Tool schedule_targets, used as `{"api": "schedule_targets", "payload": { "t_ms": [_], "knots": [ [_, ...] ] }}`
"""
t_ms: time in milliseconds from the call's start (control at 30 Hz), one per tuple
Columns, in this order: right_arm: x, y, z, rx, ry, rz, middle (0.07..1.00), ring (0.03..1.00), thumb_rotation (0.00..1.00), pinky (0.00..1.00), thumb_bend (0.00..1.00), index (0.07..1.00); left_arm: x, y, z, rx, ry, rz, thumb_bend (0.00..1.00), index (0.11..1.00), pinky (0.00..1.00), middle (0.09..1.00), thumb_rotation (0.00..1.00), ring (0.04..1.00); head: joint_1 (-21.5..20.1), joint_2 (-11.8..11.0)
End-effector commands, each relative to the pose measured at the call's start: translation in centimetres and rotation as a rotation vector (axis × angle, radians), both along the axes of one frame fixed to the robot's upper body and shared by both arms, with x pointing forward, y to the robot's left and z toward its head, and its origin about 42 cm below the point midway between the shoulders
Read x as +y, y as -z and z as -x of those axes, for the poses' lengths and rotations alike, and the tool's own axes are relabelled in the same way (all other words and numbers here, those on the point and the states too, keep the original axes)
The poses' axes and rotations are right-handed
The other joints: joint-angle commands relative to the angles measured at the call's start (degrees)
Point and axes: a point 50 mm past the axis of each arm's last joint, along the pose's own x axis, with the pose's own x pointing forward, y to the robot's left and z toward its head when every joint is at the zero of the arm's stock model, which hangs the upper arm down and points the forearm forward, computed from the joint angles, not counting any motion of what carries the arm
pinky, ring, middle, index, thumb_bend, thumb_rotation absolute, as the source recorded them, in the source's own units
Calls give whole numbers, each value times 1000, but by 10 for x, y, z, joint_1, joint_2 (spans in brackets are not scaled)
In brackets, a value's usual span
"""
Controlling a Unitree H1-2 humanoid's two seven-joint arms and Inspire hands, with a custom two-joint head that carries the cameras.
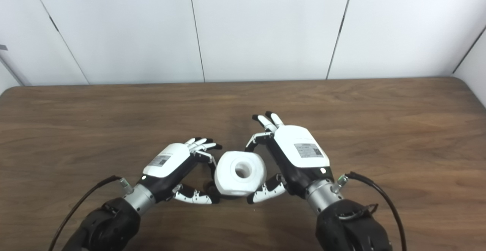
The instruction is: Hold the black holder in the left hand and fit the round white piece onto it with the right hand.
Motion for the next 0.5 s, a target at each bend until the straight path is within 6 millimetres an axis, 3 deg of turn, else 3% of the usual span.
{"api": "schedule_targets", "payload": {
  "t_ms": [0,467],
  "knots": [
    [1,-20,2,-94,-21,0,946,1000,144,864,509,482,-3,-18,-3,-83,19,37,516,480,1000,897,49,961,1,0],
    [3,-19,5,-68,-47,-5,947,1000,145,885,509,481,-10,-19,-2,-75,12,40,516,481,1000,902,48,967,13,2]
  ]
}}
